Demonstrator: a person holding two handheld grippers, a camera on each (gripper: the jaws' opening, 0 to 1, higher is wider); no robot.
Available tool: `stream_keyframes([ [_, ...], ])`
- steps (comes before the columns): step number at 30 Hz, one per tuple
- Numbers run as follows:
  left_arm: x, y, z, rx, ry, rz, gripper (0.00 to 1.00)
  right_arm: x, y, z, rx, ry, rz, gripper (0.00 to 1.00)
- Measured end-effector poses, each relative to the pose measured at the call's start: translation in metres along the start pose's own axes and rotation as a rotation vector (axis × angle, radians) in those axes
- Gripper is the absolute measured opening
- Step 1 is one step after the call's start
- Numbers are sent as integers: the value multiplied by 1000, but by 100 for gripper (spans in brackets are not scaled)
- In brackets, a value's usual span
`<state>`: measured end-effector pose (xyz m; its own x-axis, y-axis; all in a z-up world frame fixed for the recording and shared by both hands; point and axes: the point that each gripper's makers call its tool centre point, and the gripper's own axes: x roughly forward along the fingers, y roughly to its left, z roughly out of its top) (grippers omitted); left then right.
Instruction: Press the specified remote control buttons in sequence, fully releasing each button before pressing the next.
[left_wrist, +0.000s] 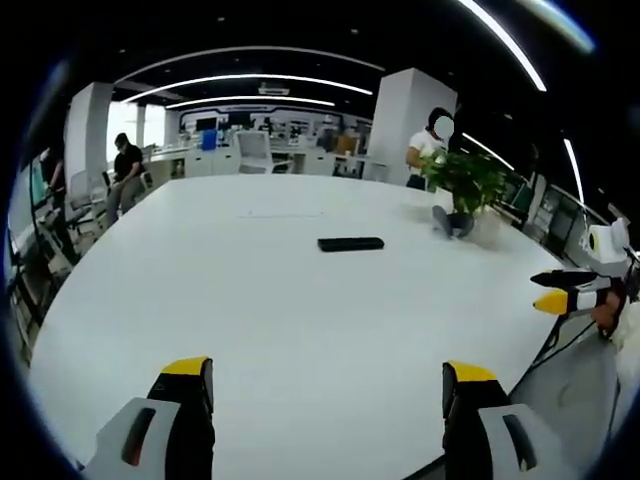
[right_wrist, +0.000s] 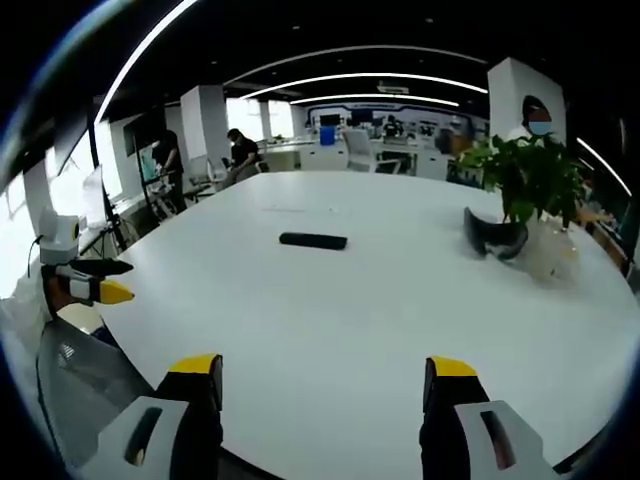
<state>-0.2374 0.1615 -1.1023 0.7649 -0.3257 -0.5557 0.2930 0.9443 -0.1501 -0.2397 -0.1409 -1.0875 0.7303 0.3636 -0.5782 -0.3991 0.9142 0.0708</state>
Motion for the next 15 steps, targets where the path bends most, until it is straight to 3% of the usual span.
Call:
stream_keyframes([
  [15, -1, -2, 3, 8, 0, -8, 98, -1, 0, 1, -3, 0, 0, 81],
])
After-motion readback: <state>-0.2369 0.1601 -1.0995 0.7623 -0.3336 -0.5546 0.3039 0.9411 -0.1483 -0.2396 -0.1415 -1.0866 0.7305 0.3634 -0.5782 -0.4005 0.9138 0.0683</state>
